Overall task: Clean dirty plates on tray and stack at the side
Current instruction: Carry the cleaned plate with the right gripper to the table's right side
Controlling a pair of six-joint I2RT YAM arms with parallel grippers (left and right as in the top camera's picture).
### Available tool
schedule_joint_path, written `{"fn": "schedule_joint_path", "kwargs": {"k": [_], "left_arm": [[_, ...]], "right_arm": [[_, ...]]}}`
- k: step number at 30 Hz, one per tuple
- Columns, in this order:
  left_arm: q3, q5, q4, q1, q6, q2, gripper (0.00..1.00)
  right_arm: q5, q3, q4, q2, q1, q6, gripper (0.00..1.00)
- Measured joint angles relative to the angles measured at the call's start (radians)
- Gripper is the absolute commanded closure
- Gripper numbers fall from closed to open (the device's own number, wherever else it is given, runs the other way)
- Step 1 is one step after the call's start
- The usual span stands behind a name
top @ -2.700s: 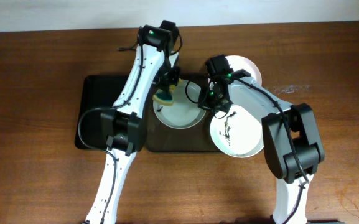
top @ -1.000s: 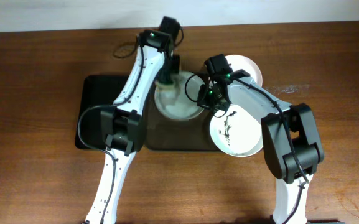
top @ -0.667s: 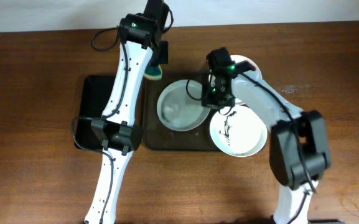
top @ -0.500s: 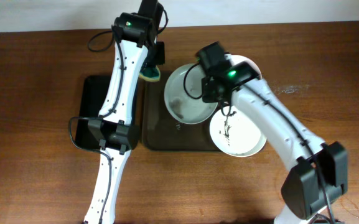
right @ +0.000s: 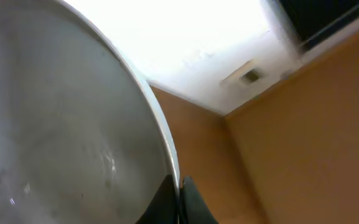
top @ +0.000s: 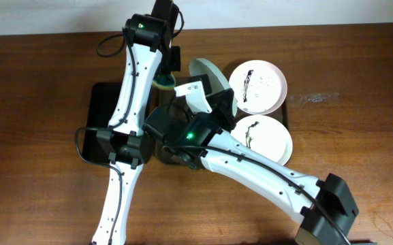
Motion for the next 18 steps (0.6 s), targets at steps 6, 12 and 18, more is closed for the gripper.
{"fn": "schedule_joint_path", "kwargs": {"k": [6, 12, 18], "left_arm": [[-0.001, 0.000, -0.001, 0.000, 0.000, 0.000, 1.00], [-0.002, 0.000, -0.001, 0.000, 0.000, -0.002, 1.00], [-0.002, 0.000, -0.001, 0.000, 0.000, -0.002, 1.00]], "right_arm": [[-0.850, 0.000, -0.017, -0.099, -0.457, -0.088, 0.96], [-1.326, 0.000, -0.011, -0.098, -1.264, -0.291, 0.96], [-1.347, 0.000, 0.101, 0.037, -1.507, -0.298, 0.96]]}}
